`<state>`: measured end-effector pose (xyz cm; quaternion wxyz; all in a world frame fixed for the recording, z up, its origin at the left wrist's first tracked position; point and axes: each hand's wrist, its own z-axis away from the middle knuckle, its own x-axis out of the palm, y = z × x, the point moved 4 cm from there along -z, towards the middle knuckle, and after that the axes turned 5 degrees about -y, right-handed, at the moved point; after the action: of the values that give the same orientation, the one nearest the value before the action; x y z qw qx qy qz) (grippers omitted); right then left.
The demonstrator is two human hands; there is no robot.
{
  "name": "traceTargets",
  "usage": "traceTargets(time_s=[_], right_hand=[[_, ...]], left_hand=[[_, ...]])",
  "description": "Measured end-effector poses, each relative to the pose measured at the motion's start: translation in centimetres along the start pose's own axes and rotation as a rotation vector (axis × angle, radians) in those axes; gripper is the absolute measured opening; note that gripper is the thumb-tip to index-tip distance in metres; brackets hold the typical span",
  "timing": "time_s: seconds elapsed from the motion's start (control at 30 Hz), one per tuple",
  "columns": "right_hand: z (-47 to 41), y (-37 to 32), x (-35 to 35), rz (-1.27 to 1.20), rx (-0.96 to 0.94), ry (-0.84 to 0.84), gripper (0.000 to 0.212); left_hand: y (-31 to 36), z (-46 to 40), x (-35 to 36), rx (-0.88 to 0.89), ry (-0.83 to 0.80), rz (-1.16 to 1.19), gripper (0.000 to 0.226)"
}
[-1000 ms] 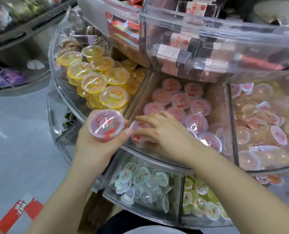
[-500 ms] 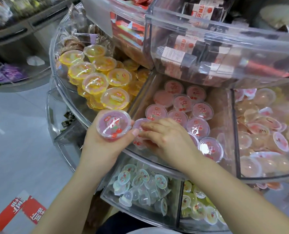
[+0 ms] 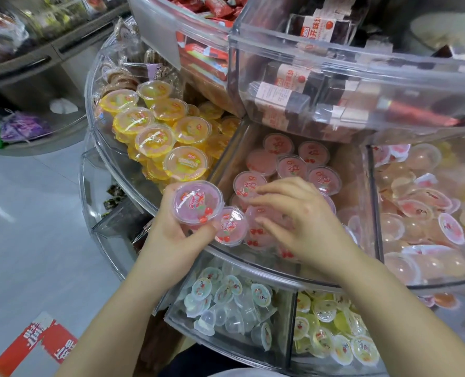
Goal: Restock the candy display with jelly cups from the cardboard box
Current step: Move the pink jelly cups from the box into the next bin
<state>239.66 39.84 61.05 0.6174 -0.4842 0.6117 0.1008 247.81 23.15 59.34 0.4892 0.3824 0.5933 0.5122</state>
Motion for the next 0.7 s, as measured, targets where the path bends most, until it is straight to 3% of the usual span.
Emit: traceTargets(time_s=[0.2,0.33,0.53,0.7], right_hand=[[-0.9,-1.8,2.8,0.294,-0.147,-0.333,0.050],[-2.4,-2.3,4.3,0.388,-0.185,-0.311,0.044],[-2.5,0.2,0.4,-0.491,0.242,0.030,0.030],[-2.5,0.0,0.2,-0.495,0.275,0.001,0.028]], left_hand=[[0.0,0.0,-0.1,0.026,0.029,0.031,0.042],[0.0,0.2,-0.6,0.051,0.062,0.058,0.044],[-0.4,0.7,-1.6,0.061,0.090,0.075,0.044],[-0.5,0.9,-2.0,0.060,0.088,0.077,0.043]])
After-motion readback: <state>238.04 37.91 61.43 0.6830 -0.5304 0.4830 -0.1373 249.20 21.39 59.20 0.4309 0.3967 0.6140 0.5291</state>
